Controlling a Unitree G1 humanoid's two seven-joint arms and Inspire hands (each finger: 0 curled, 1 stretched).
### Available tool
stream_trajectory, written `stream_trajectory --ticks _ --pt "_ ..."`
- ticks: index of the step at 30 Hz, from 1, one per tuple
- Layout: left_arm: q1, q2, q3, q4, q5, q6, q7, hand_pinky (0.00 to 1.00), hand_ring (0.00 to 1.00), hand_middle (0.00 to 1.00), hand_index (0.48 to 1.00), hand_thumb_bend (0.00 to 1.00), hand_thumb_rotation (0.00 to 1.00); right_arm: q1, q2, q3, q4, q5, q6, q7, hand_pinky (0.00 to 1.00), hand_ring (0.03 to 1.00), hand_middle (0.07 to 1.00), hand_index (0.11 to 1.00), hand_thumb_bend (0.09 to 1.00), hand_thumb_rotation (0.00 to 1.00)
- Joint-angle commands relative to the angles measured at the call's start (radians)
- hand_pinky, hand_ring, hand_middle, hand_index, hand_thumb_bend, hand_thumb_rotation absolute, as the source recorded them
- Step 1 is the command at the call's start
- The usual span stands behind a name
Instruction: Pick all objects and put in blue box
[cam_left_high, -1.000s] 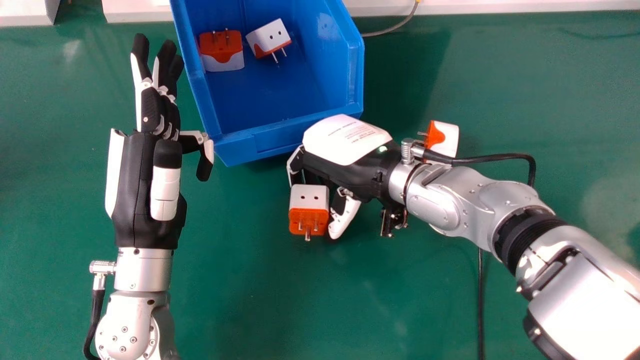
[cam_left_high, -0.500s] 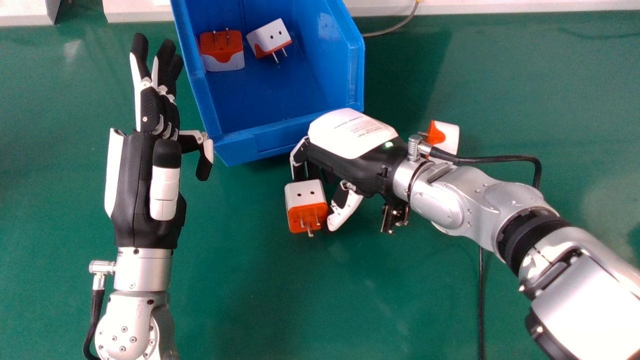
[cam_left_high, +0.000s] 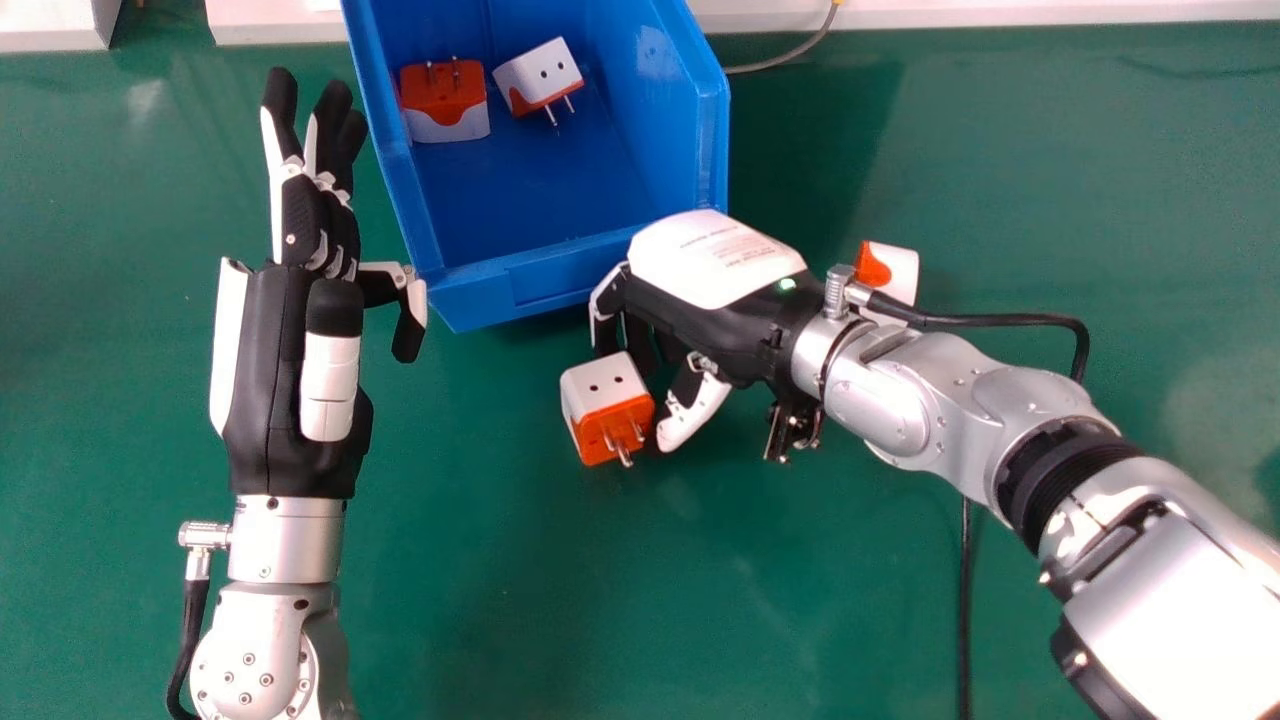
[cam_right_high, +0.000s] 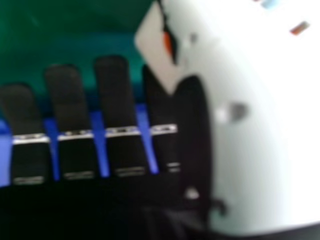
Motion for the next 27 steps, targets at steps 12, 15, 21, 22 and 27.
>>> stream_trajectory --ticks 12,15,21,22,27 --pt "-0.013 0.003 0.001 -0.001 0.002 -0.017 -0.001 0.0 1.0 1.0 0.982 1.0 0.97 0.031 0.046 -0.004 -0.02 0.038 -0.052 0.062 0.52 0.574 0.622 0.642 0.779 0.06" --pt "-0.014 0.003 0.001 -0.003 -0.004 -0.015 -0.005 0.0 1.0 1.0 0.979 1.0 0.96 0.031 0.055 0.002 -0.023 0.031 -0.054 0.049 0.55 0.609 0.662 0.673 0.829 0.07" --pt "-0.02 0.002 0.003 0.004 -0.003 -0.017 -0.004 0.0 1.0 1.0 0.973 1.0 0.96 0.023 0.065 0.026 -0.025 0.014 -0.048 0.014 0.58 0.649 0.71 0.713 0.9 0.11" --pt "-0.02 0.002 0.003 0.004 -0.001 -0.018 -0.002 0.0 1.0 1.0 0.972 1.0 0.96 0.023 0.068 0.03 -0.025 0.012 -0.047 0.011 0.59 0.652 0.715 0.717 0.909 0.11" --pt "-0.02 0.004 0.003 0.005 0.005 -0.021 0.002 0.0 1.0 1.0 0.97 1.0 0.96 0.023 0.073 0.042 -0.022 0.011 -0.05 0.006 0.58 0.658 0.724 0.73 0.937 0.13"
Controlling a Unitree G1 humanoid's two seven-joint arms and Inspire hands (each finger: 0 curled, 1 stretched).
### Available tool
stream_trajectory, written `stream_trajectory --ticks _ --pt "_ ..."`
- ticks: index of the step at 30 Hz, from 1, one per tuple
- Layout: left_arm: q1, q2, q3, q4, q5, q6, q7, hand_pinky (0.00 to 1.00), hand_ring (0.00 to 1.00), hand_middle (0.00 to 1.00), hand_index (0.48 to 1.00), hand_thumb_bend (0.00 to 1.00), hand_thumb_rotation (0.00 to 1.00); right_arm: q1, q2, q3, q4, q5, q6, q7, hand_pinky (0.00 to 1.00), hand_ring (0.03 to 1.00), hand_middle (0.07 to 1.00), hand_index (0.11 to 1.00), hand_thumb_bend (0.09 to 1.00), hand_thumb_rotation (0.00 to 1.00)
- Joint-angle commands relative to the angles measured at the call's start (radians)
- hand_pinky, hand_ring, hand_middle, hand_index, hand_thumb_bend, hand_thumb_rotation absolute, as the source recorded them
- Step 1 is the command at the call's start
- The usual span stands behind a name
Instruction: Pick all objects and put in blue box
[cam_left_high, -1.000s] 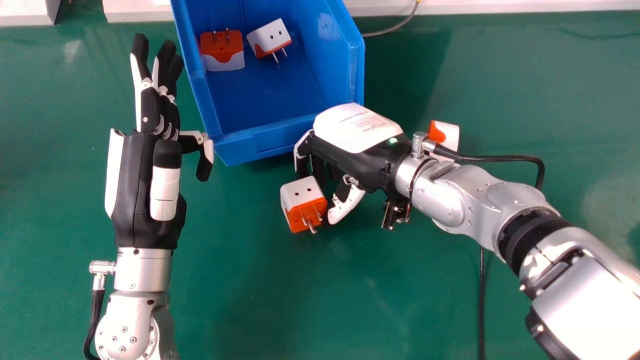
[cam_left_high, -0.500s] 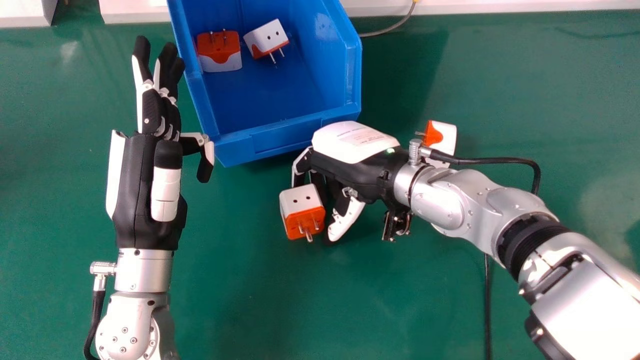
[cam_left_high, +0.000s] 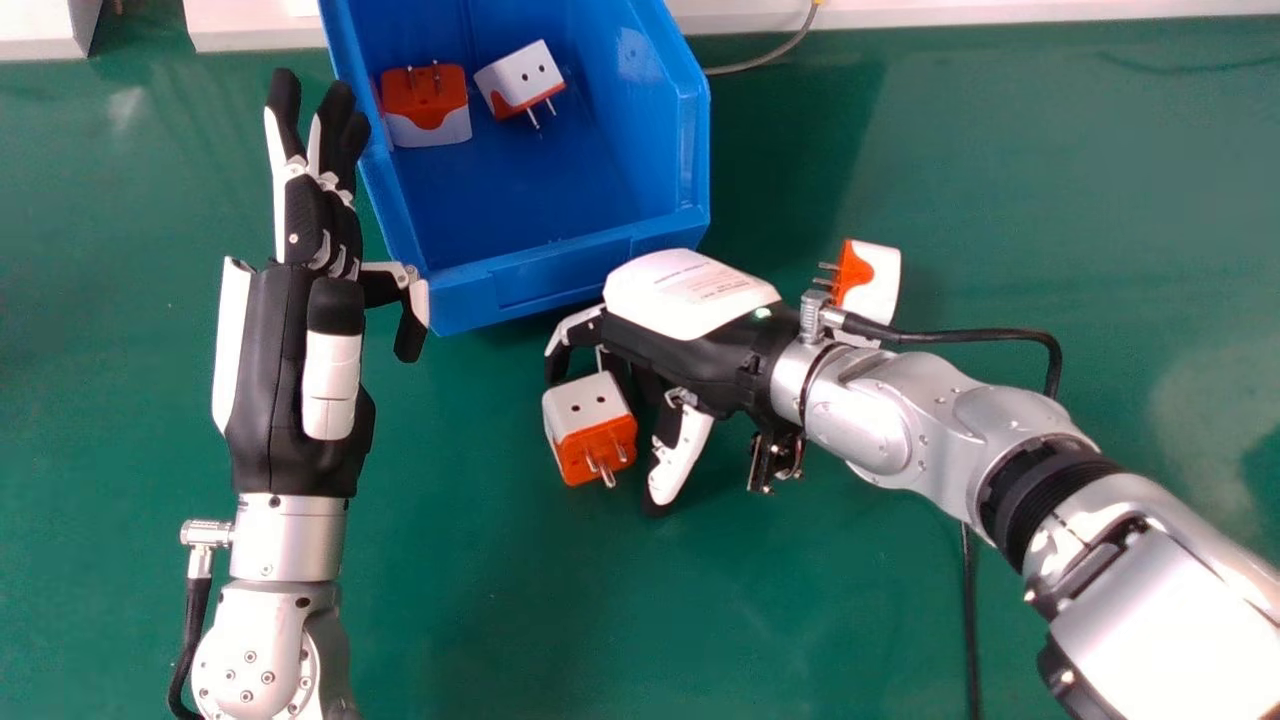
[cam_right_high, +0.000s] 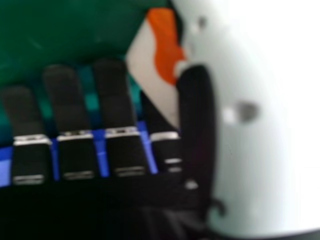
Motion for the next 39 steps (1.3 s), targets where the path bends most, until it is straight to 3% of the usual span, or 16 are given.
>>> stream_trajectory --ticks 1,7,10,16,20,25,39 --pt "-0.014 0.004 0.002 -0.003 0.006 -0.021 0.001 0.0 1.0 1.0 0.97 1.0 0.96 0.008 0.038 0.016 -0.013 -0.011 -0.026 -0.001 0.58 0.656 0.723 0.731 0.938 0.13" --pt "-0.013 0.006 0.001 -0.003 0.012 -0.021 0.007 0.0 1.0 1.0 0.97 1.0 0.97 0.005 0.048 0.015 -0.015 -0.006 -0.025 -0.003 0.57 0.641 0.711 0.733 0.941 0.13" --pt "-0.012 0.003 -0.001 -0.003 0.022 -0.023 0.015 0.0 1.0 1.0 0.971 1.0 0.97 0.004 0.062 0.016 -0.019 -0.005 -0.021 -0.004 0.55 0.631 0.703 0.733 0.943 0.14" --pt "-0.003 0.006 -0.001 -0.023 0.02 -0.017 0.021 0.0 1.0 1.0 0.971 1.0 0.97 0.005 0.07 0.029 -0.02 -0.012 -0.022 -0.008 0.53 0.614 0.689 0.73 0.934 0.13" --pt "-0.005 0.003 -0.002 -0.019 0.025 -0.018 0.026 0.0 1.0 1.0 0.971 1.0 0.97 0.0 0.066 0.033 -0.023 -0.009 -0.026 -0.009 0.52 0.61 0.685 0.729 0.93 0.13" --pt "-0.014 0.001 -0.005 -0.01 0.026 -0.015 0.024 0.0 1.0 1.0 0.971 1.0 0.97 -0.021 0.046 0.033 -0.043 -0.012 -0.045 -0.013 0.53 0.614 0.69 0.729 0.94 0.15" --pt "-0.016 0.004 -0.006 -0.01 0.027 -0.018 0.022 0.0 1.0 1.0 0.968 1.0 0.97 -0.052 0.062 0.039 -0.064 -0.027 -0.059 -0.001 0.56 0.674 0.742 0.757 0.981 0.22"
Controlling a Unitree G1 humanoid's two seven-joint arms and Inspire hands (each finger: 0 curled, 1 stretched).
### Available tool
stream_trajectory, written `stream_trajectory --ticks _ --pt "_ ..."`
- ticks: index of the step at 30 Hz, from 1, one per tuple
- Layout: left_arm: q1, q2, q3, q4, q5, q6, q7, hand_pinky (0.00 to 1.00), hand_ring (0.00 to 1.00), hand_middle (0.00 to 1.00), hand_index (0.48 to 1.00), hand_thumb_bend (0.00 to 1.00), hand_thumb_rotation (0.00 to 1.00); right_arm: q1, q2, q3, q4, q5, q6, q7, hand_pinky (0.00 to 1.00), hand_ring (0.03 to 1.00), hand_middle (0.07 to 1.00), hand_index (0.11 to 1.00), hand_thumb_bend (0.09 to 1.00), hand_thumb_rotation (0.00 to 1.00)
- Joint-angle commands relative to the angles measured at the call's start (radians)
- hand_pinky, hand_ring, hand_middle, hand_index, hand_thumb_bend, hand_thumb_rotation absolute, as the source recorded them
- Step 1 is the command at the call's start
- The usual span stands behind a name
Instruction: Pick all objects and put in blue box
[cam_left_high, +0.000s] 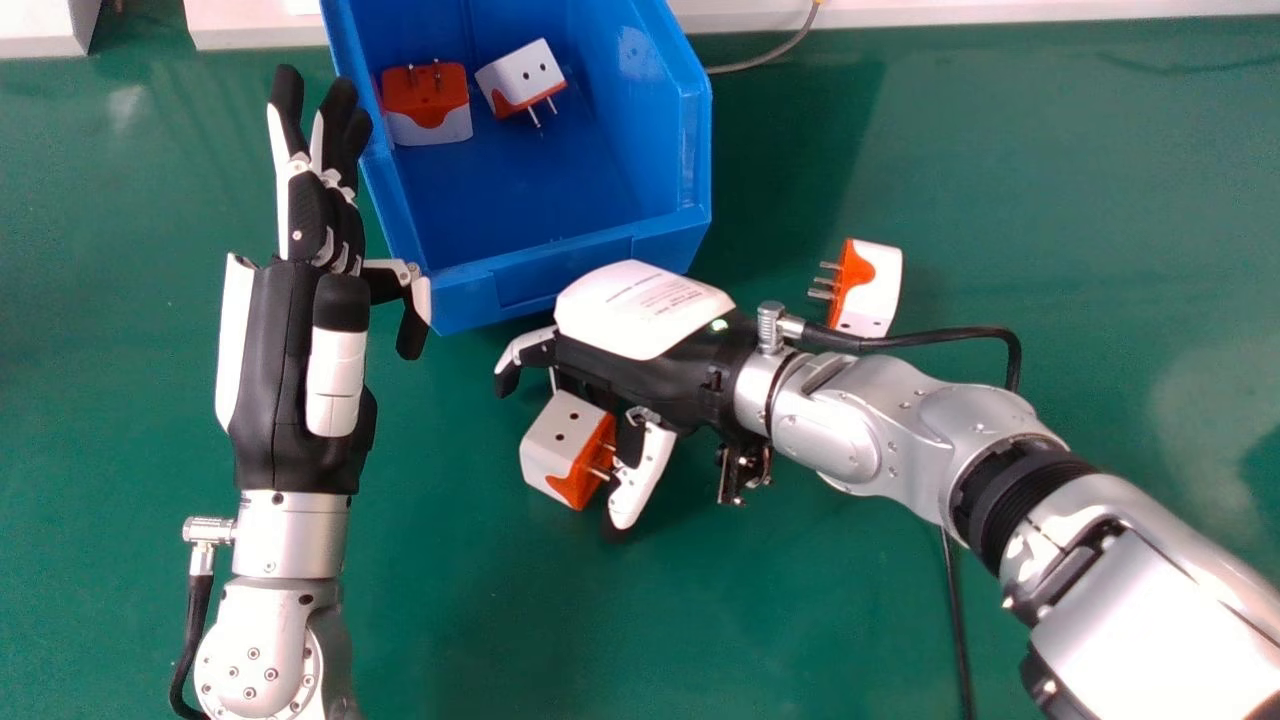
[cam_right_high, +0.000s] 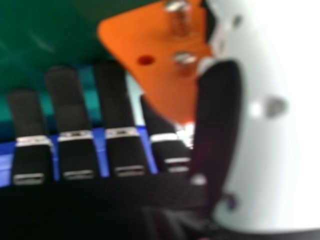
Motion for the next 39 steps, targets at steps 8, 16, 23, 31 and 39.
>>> stream_trajectory --ticks 8,16,23,31,39 --pt "-0.007 0.004 -0.003 -0.014 0.001 -0.021 -0.004 0.0 1.0 1.0 0.967 1.0 0.97 -0.059 0.036 -0.001 -0.046 0.001 -0.035 0.019 0.57 0.679 0.746 0.757 0.985 0.23" --pt "-0.006 0.005 -0.002 -0.014 0.006 -0.023 0.0 0.0 1.0 1.0 0.967 1.0 0.97 -0.039 0.042 0.042 -0.072 -0.05 -0.062 -0.037 0.57 0.673 0.738 0.755 0.98 0.22" --pt "-0.005 0.004 -0.002 -0.014 0.007 -0.022 -0.001 0.0 1.0 1.0 0.967 1.0 0.97 -0.031 0.036 0.087 -0.075 -0.114 -0.073 -0.139 0.51 0.611 0.674 0.705 0.935 0.14" --pt "-0.005 0.006 0.0 -0.016 -0.001 -0.021 -0.007 0.0 1.0 1.0 0.967 1.0 0.97 -0.059 0.019 0.091 -0.057 -0.118 -0.084 -0.084 0.47 0.545 0.611 0.566 0.669 0.11" --pt "-0.007 0.008 0.001 -0.009 -0.002 -0.022 -0.013 0.0 1.0 1.0 0.968 1.0 0.97 -0.062 0.003 0.076 -0.055 -0.097 -0.092 -0.004 0.47 0.554 0.614 0.513 0.558 0.12"
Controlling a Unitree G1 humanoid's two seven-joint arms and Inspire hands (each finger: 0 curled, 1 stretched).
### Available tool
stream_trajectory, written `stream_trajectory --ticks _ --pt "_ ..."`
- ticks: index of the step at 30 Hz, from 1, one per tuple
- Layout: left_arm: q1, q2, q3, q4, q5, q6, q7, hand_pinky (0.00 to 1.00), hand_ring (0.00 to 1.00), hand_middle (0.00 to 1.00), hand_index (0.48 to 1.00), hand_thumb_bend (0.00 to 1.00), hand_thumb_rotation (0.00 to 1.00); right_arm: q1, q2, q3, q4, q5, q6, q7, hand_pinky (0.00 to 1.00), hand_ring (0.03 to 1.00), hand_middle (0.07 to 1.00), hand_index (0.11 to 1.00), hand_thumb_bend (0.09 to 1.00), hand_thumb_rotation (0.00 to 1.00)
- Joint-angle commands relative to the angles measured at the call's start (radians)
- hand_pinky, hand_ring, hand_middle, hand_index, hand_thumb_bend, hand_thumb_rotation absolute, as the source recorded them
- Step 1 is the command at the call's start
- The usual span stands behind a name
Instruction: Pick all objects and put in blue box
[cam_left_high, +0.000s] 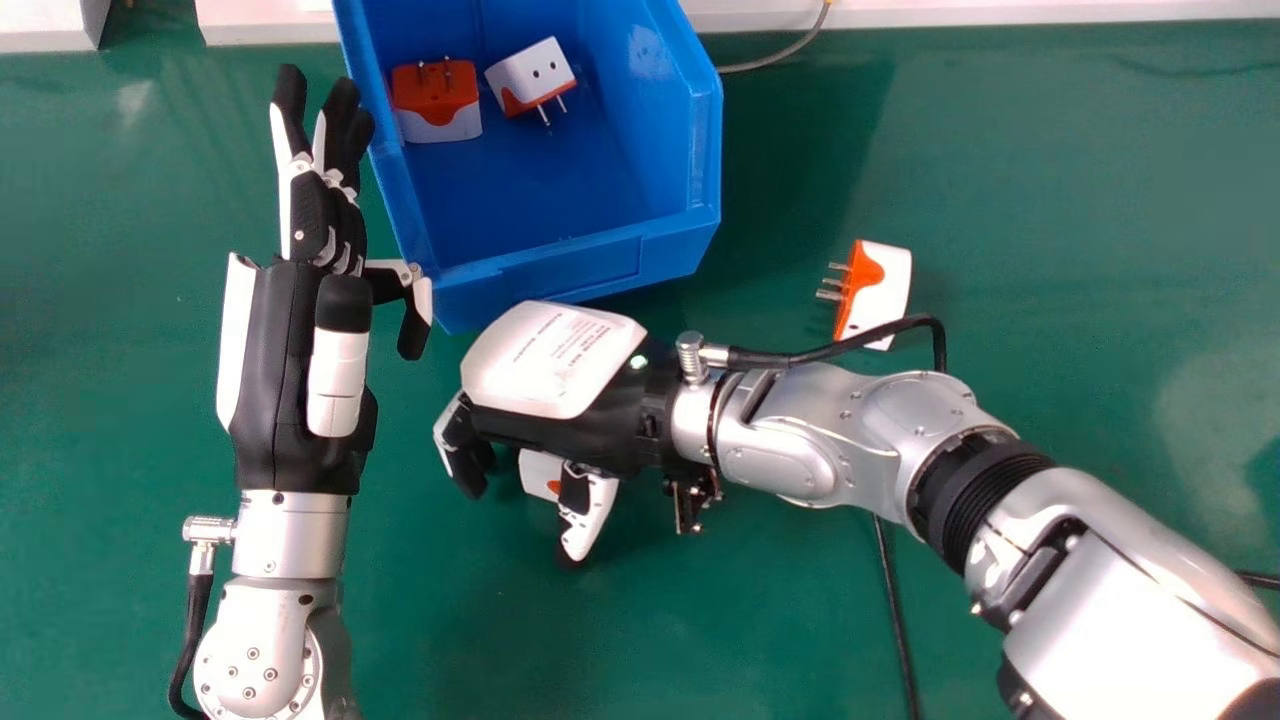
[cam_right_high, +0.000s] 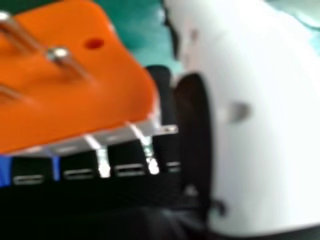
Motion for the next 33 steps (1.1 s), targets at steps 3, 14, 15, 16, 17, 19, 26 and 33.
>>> stream_trajectory --ticks 3,14,15,16,17,19,26,33 --pt "-0.01 0.01 0.001 -0.007 -0.004 -0.02 -0.006 0.0 1.0 1.0 0.968 1.0 0.97 -0.038 -0.02 -0.014 -0.002 0.019 -0.012 0.031 0.48 0.562 0.618 0.507 0.545 0.12" --pt "-0.018 0.011 0.002 0.0 -0.036 -0.019 -0.036 0.0 1.0 1.0 0.94 1.0 0.97 -0.046 -0.045 0.016 -0.003 -0.028 -0.059 -0.066 0.5 0.569 0.605 0.499 0.527 0.1" --pt "-0.018 0.01 0.002 0.0 -0.038 -0.019 -0.038 0.0 1.0 1.0 0.94 1.0 0.97 -0.047 -0.045 0.019 -0.002 -0.032 -0.063 -0.082 0.5 0.569 0.605 0.499 0.527 0.1" --pt "-0.018 0.01 0.002 -0.002 -0.042 -0.017 -0.041 0.0 1.0 1.0 0.94 1.0 0.97 -0.048 -0.046 0.023 -0.001 -0.039 -0.067 -0.099 0.5 0.569 0.605 0.499 0.527 0.1" --pt "-0.017 0.009 0.002 -0.004 -0.044 -0.016 -0.043 0.0 1.0 1.0 0.936 1.0 0.97 -0.05 -0.046 0.026 0.001 -0.044 -0.069 -0.112 0.49 0.542 0.584 0.5 0.525 0.08" --pt "-0.017 0.008 0.002 -0.006 -0.05 -0.014 -0.048 0.0 1.0 1.0 0.932 1.0 0.96 -0.053 -0.047 0.031 0.005 -0.049 -0.075 -0.126 0.47 0.517 0.567 0.502 0.523 0.06" --pt "-0.02 0.007 0.006 -0.002 -0.058 -0.014 -0.056 0.0 1.0 1.0 0.925 1.0 0.96 -0.061 -0.056 0.028 0.017 -0.037 -0.104 -0.092 0.44 0.472 0.532 0.504 0.52 0.03" --pt "-0.022 0.007 0.005 -0.001 -0.061 -0.013 -0.056 0.0 1.0 1.0 0.922 1.0 0.96 -0.069 -0.065 0.008 0.024 -0.014 -0.138 -0.044 0.44 0.456 0.501 0.5 0.518 0.01"
